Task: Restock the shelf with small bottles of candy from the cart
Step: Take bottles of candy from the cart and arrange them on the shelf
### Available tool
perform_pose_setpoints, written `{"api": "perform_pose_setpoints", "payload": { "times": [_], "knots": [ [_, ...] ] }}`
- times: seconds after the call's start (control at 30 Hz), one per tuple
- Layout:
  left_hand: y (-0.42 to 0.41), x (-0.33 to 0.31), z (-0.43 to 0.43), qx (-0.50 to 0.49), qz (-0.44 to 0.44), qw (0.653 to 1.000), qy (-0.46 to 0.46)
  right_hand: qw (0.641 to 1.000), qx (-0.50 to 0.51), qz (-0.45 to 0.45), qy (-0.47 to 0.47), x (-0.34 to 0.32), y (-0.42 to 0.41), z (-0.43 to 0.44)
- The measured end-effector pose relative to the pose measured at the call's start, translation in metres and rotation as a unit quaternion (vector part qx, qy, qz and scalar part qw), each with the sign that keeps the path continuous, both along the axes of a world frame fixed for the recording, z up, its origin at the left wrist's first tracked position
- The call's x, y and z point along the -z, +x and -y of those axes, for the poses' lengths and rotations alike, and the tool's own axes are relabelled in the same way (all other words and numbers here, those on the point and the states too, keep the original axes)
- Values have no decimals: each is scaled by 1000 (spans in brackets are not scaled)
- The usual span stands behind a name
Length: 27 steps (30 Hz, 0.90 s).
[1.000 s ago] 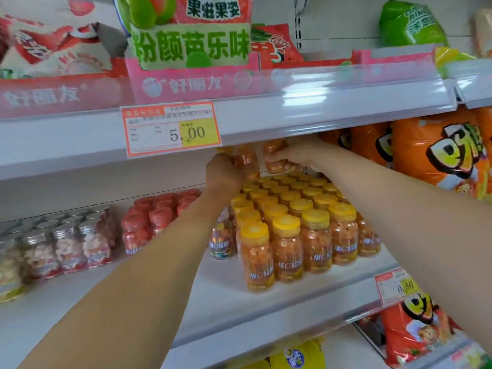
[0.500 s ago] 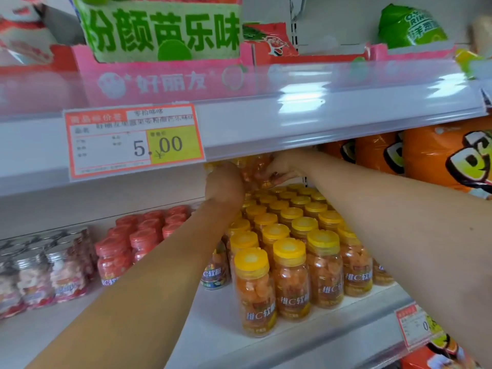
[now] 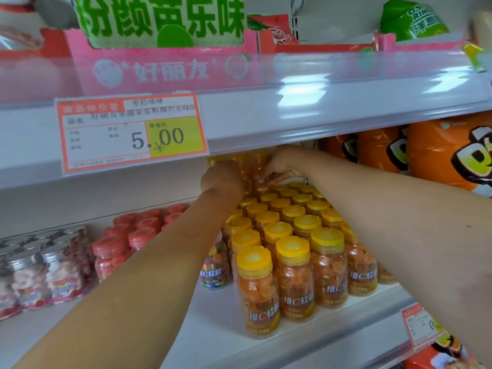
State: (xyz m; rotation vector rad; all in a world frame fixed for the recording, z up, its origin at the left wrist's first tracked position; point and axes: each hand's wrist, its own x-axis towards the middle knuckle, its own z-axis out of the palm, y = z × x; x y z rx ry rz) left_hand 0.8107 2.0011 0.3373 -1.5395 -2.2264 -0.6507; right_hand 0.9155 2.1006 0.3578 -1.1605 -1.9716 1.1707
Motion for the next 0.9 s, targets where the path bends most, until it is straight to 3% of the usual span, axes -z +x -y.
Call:
{"api": "perform_pose_setpoints", "payload": {
  "times": [0.37, 0.7, 0.9],
  "knots": [
    [-5, 4, -8, 8, 20, 1000, -19, 999, 35, -10, 9, 8, -6, -3],
    [-18, 1, 5, 81, 4, 995, -56, 999, 41, 9, -33, 13, -2, 9],
    [-40, -5, 24, 39, 95, 995, 16, 999, 43, 2, -24, 15, -4, 13]
  ]
}}
